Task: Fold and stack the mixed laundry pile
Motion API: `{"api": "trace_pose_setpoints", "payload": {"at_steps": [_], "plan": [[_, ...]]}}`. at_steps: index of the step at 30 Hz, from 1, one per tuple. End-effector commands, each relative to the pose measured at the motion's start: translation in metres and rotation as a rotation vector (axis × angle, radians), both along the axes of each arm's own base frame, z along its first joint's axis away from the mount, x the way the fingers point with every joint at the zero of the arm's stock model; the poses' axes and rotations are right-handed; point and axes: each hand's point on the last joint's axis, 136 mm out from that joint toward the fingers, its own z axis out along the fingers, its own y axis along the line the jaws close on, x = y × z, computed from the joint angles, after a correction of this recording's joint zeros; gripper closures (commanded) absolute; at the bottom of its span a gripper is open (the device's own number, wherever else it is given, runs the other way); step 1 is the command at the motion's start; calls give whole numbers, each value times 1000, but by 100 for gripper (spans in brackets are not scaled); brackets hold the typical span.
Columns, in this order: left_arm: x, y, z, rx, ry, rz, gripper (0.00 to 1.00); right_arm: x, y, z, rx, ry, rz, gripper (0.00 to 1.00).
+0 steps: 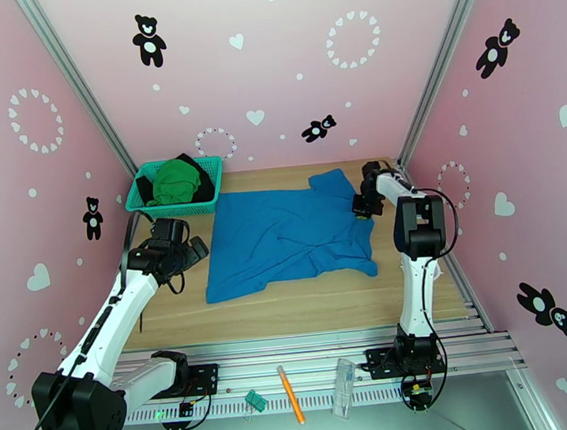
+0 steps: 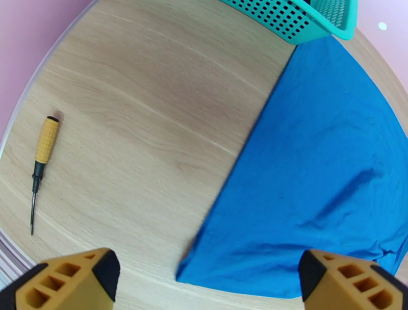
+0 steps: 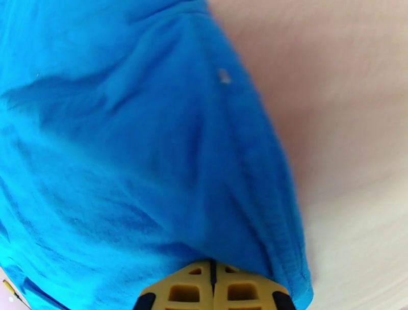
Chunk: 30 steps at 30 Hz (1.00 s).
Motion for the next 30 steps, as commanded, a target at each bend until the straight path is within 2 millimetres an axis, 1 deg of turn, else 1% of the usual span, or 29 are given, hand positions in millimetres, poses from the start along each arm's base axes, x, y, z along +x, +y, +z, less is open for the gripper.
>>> {"api": "trace_pose_setpoints", "payload": {"at_steps": [1,4,6,7,10,11,12,13,14,16,17,18,19,20,22,25,27,30], "plan": [[-2,-6,-12,-12,36,-26,1,-1,-13,-33,-51,100,30,100],[3,-6,-17,-10,46,-27,2,12,-14,-22,-58,61,53,100],[6,-7,-20,-9,51,-27,1,10,-8,-3,-32,31,74,98],[8,-8,-21,-10,51,-26,2,8,-5,8,-21,9,83,94],[15,-12,-29,-21,60,-29,5,-13,10,46,6,-72,108,77],[19,-15,-33,-28,64,-35,8,-23,15,58,13,-95,118,71],[25,-19,-36,-33,68,-43,14,-35,20,68,14,-111,128,68],[30,-24,-38,-34,72,-55,19,-45,23,74,12,-124,131,65],[38,-30,-42,-34,81,-72,27,-56,29,77,15,-128,136,65],[54,-48,-46,-25,94,-123,45,-74,36,77,27,-134,131,65],[64,-60,-48,-19,98,-156,55,-83,41,73,43,-128,126,68],[74,-74,-50,-12,103,-191,63,-91,46,68,60,-120,121,70],[81,-85,-53,-5,109,-222,68,-96,50,63,70,-116,116,72],[92,-99,-52,5,104,-250,73,-101,55,56,79,-107,114,73],[110,-119,-56,30,101,-286,78,-109,62,43,86,-84,111,75],[132,-138,-71,54,125,-309,78,-119,70,30,96,-49,108,79],[146,-144,-85,69,150,-312,78,-127,78,27,100,-42,121,78],[163,-146,-113,122,215,-312,79,-143,90,28,86,-38,153,71]]}}
